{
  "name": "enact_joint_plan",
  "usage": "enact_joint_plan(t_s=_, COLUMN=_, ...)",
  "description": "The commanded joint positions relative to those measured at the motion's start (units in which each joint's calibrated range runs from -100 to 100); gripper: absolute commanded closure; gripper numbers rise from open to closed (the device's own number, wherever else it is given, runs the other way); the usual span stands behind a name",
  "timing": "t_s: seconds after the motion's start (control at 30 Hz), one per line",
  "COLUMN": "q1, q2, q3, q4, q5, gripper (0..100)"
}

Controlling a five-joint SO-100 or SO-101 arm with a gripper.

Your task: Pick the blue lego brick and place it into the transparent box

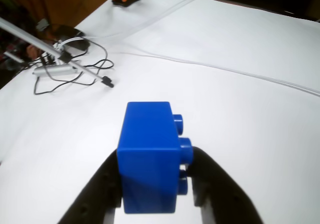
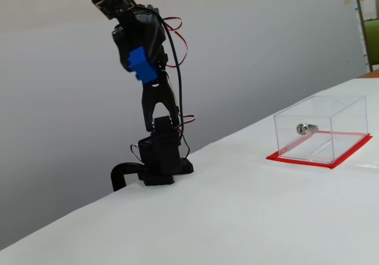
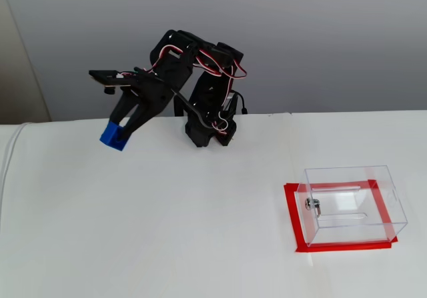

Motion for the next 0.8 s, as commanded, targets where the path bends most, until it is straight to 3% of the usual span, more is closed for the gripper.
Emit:
enact_joint_plan(t_s=0.0, q1=-8.75, q2=-2.50, q3=-1.43, q4=-0.40, q5=-0.20, gripper=98)
enact_joint_plan(t_s=0.77, q1=-66.20, q2=-1.57, q3=1.64, q4=-1.88, q5=0.22, gripper=98)
